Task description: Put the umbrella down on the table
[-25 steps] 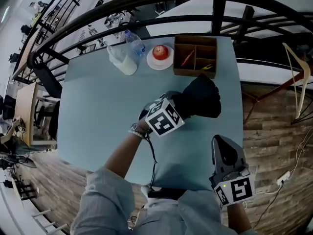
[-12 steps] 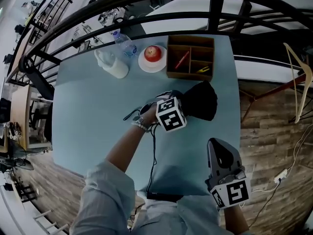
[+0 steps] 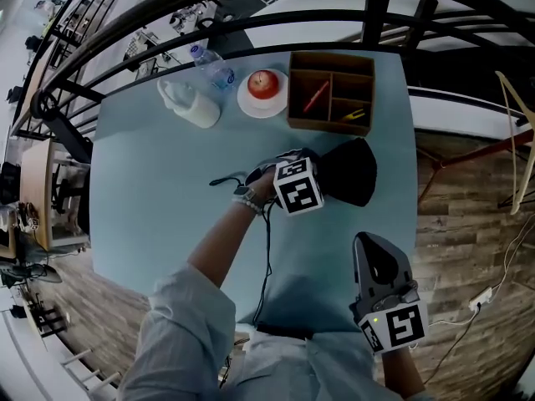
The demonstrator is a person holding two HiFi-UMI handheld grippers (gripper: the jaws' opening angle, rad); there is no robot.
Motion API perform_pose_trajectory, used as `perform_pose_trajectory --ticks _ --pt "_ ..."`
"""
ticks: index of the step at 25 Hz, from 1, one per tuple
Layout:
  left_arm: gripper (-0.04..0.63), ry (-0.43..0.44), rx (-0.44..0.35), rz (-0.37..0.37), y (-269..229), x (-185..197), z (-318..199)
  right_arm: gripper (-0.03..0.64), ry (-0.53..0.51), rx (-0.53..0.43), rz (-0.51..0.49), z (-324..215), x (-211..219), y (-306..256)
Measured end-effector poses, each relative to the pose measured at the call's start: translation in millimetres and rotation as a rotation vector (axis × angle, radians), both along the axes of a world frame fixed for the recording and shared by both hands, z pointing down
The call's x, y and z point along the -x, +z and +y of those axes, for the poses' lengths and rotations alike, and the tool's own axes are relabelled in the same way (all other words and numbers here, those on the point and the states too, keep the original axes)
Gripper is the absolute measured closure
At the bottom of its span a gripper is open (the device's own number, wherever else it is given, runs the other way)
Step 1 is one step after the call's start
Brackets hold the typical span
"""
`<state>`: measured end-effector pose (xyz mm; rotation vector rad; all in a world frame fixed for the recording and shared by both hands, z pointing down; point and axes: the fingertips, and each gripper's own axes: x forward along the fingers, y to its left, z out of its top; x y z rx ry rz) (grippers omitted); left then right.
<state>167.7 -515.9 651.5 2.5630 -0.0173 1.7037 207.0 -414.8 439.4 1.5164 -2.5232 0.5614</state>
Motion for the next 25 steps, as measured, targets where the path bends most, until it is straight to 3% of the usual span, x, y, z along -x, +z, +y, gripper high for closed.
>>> perform_pose_trajectory --ticks 10,25 --pt "0.330 -0.002 0.038 0.019 1 1 1 0.618 -0.010 -0.001 -0.024 -12 2 2" --pt "0.330 -0.003 0.032 0.014 0 1 0 0.618 -0.022 -0.003 -0.016 -10 -1 3"
